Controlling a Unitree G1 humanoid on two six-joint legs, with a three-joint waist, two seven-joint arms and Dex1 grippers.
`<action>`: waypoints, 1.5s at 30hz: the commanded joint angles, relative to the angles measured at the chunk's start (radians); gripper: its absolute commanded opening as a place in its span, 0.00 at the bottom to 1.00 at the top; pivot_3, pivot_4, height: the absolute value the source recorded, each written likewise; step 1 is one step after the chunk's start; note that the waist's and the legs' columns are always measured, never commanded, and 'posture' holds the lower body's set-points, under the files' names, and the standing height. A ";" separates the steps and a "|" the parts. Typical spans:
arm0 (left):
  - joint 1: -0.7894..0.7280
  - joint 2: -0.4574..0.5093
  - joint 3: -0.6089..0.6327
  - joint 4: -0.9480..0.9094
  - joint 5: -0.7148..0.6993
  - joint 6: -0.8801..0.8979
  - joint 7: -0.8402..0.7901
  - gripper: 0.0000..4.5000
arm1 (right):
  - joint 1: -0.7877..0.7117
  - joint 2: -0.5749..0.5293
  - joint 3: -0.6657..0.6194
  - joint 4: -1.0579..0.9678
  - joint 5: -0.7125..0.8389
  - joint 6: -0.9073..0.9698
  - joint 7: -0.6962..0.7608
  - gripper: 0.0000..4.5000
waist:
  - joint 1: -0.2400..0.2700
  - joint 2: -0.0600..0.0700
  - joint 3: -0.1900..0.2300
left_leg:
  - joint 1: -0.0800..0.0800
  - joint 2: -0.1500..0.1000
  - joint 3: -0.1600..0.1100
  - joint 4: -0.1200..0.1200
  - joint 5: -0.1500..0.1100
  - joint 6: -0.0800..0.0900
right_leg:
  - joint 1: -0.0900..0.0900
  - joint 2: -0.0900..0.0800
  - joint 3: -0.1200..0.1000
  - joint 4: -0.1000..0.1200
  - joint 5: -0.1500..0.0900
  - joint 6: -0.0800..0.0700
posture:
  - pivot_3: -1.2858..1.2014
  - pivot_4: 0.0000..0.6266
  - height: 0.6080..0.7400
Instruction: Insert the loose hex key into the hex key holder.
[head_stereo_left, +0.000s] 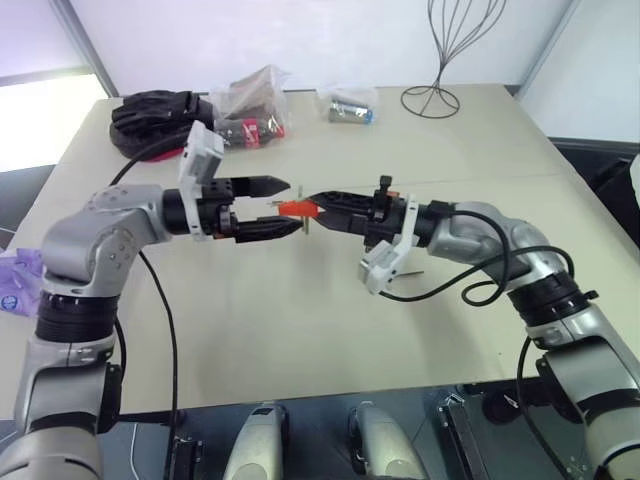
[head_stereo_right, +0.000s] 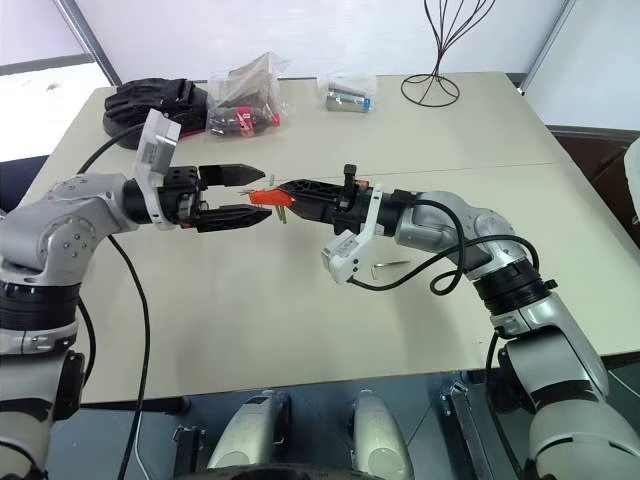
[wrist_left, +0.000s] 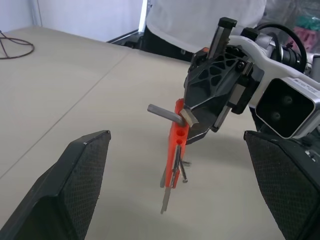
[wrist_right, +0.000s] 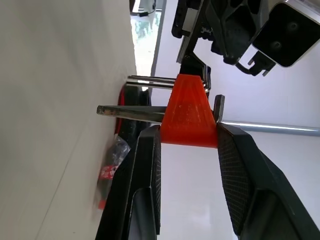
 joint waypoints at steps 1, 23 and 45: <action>0.005 0.002 0.009 -0.033 -0.004 -0.016 -0.006 0.94 | -0.004 0.003 -0.041 -0.038 0.035 0.007 0.007 0.23 | 0.000 0.000 0.000 | 0.000 0.000 0.000 0.000 0.000 0.000 | 0.000 0.000 0.000 0.000 0.000 0.000 | 0.52 0.24 1.00; 0.016 -0.034 -0.001 -0.043 0.007 -0.029 0.013 0.01 | 0.056 0.027 -0.048 -0.147 0.103 0.081 0.119 0.23 | 0.002 0.000 0.000 | 0.000 0.000 -0.001 0.004 0.000 0.000 | 0.001 0.000 0.000 0.002 0.000 0.000 | 0.52 0.24 1.00; 0.057 -0.021 -0.002 -0.091 0.040 -0.066 0.028 0.00 | 0.163 -0.248 -0.079 -0.099 0.329 0.312 0.567 0.99 | 0.007 0.000 0.000 | 0.000 0.001 -0.003 0.010 -0.001 0.001 | 0.006 0.000 -0.003 0.002 0.000 0.000 | 0.52 0.24 1.00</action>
